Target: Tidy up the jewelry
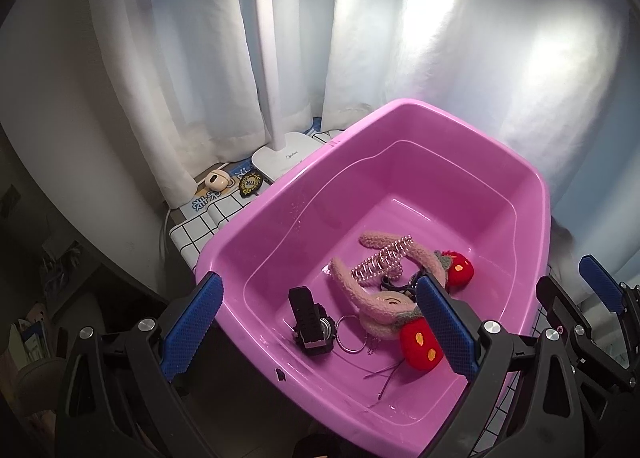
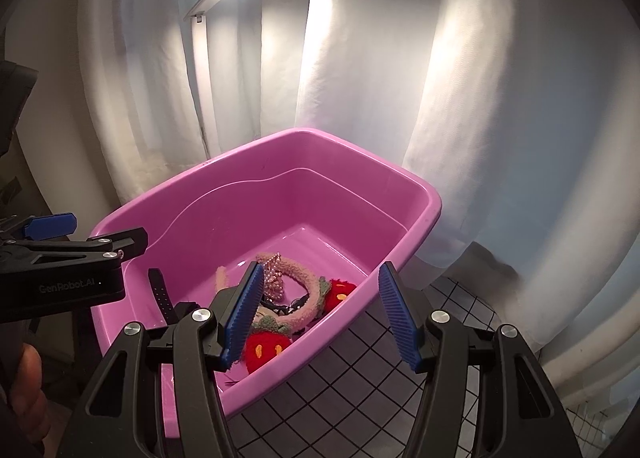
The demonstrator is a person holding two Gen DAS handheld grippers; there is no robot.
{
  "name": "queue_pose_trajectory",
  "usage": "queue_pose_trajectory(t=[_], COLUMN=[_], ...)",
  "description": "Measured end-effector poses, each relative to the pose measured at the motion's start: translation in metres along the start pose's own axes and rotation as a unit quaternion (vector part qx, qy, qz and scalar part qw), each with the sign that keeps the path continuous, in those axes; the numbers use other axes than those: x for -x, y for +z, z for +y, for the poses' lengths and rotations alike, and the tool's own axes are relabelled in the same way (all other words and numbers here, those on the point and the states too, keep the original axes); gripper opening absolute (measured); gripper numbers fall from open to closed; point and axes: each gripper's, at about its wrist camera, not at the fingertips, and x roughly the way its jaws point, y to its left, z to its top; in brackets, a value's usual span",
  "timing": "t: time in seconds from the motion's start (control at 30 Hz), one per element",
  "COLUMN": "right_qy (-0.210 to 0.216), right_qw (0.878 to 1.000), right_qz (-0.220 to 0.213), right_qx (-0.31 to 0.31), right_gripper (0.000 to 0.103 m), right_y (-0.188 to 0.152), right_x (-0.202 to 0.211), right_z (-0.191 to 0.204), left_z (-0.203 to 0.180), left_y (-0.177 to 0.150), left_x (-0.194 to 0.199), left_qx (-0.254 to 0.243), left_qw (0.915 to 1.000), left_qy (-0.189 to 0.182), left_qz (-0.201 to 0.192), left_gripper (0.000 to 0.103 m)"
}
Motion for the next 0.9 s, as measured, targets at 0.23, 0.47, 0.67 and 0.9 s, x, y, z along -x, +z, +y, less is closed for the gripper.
queue_pose_trajectory(t=[0.23,0.47,0.67,0.9], right_qy=[0.0,0.001,0.0,0.0], right_qw=[1.0,1.0,1.0,1.0], right_qz=[0.0,0.0,0.001,0.0], right_qx=[0.001,0.001,0.001,0.0], right_gripper=[0.057,0.057,0.057,0.057], right_y=[-0.0007,-0.0008,-0.0006,-0.0008], right_x=[0.0008,0.0008,0.0011,0.0013], right_z=[-0.0002,-0.0006,-0.0002,-0.0001], left_z=[0.0004,0.0002,0.0012,0.0026], left_y=[-0.0015,-0.0017,-0.002,-0.0027], left_x=[0.0009,0.0009,0.0012,0.0], left_qx=[0.0,-0.001,-0.001,0.002], left_qw=[1.0,1.0,1.0,1.0], left_qy=[0.001,0.002,0.002,0.002], left_qz=[0.0,0.0,0.001,0.006], left_gripper=[0.095,0.095,0.095,0.095])
